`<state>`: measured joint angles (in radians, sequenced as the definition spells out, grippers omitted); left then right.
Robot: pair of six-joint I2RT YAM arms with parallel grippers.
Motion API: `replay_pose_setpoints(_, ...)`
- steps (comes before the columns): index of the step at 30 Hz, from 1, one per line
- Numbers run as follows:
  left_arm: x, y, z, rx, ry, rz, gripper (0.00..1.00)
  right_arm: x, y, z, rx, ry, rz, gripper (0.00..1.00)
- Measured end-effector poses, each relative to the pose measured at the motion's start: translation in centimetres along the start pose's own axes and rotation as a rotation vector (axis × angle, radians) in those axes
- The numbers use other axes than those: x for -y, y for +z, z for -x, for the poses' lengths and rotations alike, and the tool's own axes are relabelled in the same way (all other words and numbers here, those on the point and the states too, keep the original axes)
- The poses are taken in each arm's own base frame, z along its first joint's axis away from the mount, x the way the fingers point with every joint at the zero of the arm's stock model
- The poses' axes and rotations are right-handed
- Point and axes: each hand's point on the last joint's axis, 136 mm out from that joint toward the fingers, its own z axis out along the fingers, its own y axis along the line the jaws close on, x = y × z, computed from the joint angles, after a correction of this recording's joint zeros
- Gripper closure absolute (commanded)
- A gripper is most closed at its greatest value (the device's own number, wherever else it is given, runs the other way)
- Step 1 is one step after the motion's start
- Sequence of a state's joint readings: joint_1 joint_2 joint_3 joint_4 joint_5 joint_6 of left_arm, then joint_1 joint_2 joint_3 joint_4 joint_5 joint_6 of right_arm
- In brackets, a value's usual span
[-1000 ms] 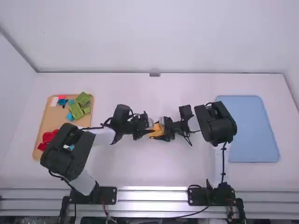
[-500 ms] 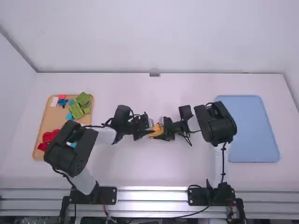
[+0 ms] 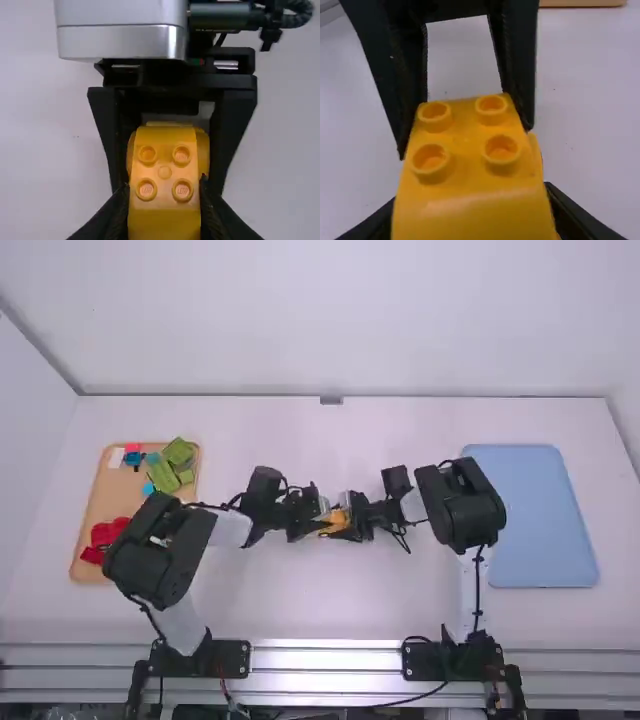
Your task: Assemble lego blocks to make yellow taxi
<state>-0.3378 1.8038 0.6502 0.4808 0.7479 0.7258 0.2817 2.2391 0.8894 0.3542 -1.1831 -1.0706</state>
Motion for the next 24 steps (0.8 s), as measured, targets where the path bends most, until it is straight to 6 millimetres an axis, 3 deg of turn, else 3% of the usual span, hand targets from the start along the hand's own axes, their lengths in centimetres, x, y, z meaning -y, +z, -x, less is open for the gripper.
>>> replay_pose_setpoints(12, 0.19, -0.01, -0.13, -0.102, -0.033, -0.104, 0.98, -0.37, 0.01, -0.04, -0.004, -0.026, 0.022, 0.43)
replay_pose_setpoints(24, 0.37, 0.19, 0.00, -0.090, -0.003, -0.111, 0.98, -0.46, 0.12, 0.01, -0.003, -0.030, 0.026, 0.43)
